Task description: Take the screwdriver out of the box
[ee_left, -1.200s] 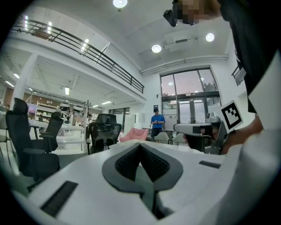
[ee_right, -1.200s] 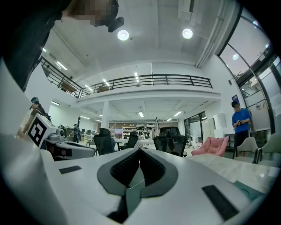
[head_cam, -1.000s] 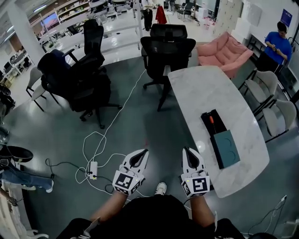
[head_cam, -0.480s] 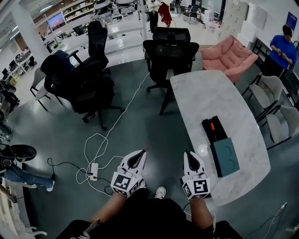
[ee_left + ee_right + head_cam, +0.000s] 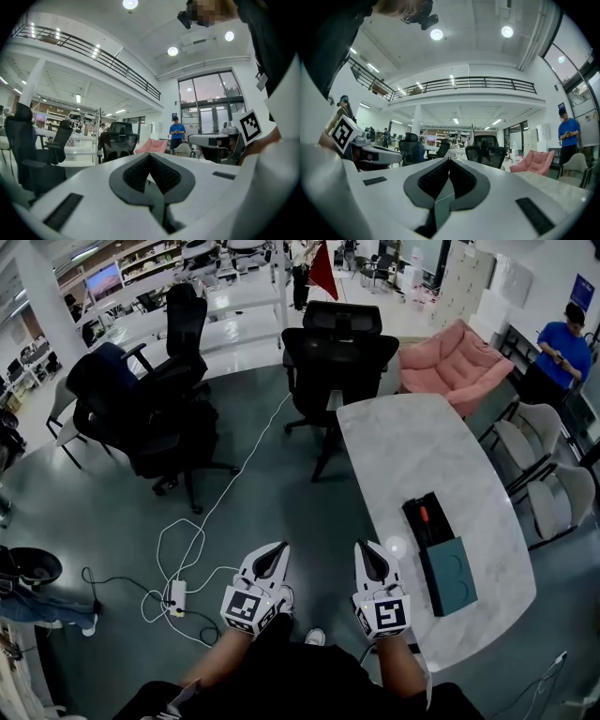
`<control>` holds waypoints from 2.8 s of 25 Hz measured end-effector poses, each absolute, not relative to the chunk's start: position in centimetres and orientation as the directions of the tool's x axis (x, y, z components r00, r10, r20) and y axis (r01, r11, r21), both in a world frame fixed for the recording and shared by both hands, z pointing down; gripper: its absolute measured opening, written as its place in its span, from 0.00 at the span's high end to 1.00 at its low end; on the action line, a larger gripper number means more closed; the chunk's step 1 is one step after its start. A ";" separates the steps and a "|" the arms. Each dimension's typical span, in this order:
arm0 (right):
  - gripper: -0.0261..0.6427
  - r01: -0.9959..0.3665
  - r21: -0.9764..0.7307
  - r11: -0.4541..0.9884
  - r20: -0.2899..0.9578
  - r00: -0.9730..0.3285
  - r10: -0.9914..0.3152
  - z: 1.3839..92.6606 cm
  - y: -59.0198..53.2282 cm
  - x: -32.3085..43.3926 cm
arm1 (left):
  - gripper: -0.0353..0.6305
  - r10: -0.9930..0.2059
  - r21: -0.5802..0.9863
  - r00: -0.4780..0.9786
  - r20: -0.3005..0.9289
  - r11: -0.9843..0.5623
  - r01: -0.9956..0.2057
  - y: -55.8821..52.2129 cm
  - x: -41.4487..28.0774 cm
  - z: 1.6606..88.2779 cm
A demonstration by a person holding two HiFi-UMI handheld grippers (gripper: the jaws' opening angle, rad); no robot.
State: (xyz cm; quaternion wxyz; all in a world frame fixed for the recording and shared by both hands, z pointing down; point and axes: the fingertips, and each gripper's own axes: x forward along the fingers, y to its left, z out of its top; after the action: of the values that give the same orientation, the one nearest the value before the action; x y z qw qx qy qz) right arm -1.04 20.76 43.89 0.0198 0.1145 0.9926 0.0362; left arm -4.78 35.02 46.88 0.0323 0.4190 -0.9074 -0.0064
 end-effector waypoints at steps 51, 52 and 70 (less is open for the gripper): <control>0.92 -0.358 0.021 0.934 -0.047 -0.933 -0.356 44.4 -5.8 -8.4 | 0.94 -0.997 -0.101 -0.029 0.069 0.022 -0.995 1.6 -18.4 45.1; 0.92 -0.367 0.016 0.930 -0.048 -0.929 -0.366 44.5 -6.6 -8.1 | 0.94 -0.997 -0.124 -0.020 0.074 0.011 -0.992 0.8 -18.0 45.3; 0.92 -0.574 -0.011 0.819 -0.063 -0.817 -0.574 45.7 -14.5 -1.0 | 0.94 -0.969 -0.141 0.218 0.120 -0.234 -0.962 -9.7 -12.4 47.6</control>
State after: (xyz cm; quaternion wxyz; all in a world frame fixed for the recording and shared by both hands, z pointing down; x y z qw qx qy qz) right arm -1.03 -14.54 45.65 0.0318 -0.3011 0.9531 0.0044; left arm -12.42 -9.75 47.61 -0.0180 0.7802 -0.6186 0.0912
